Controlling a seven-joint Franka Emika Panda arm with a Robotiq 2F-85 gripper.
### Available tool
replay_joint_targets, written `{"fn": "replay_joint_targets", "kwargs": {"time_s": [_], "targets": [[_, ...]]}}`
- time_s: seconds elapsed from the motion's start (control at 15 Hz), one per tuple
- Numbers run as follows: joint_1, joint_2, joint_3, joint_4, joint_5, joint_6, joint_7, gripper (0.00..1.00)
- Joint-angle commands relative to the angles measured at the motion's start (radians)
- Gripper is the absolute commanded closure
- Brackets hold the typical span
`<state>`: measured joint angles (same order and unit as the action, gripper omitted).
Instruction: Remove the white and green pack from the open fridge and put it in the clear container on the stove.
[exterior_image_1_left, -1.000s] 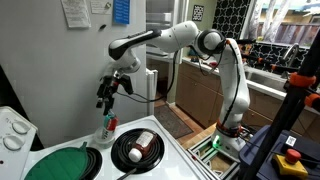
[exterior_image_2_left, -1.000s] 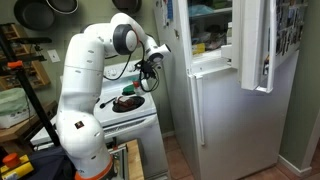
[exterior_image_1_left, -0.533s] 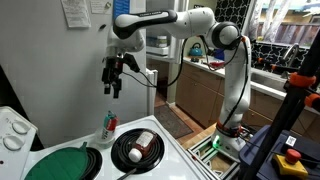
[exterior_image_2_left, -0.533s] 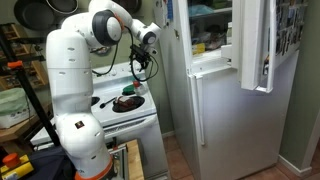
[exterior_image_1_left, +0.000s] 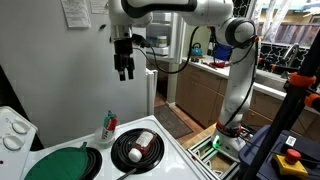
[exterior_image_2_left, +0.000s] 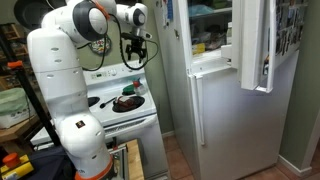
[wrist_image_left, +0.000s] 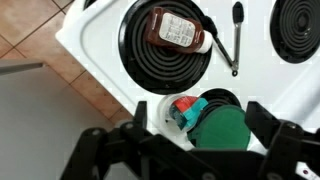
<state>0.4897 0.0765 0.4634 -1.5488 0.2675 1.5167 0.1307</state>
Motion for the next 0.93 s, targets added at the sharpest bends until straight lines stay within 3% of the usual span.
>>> {"fn": "replay_joint_targets", "kwargs": {"time_s": [0.0,0.27,0.53,0.6,0.87], "targets": [[0.023,-0.043,0.011,0.034,-0.157,-0.076,0.058,0.00],[0.020,-0.107,0.021,-0.002,-0.210,0.030,0.011,0.00],[0.003,-0.168,0.012,-0.069,-0.128,0.205,-0.027,0.00],[0.010,-0.105,0.024,0.014,-0.167,0.129,0.007,0.00],[0.005,-0.127,0.024,-0.012,-0.156,0.178,-0.001,0.00]]}}
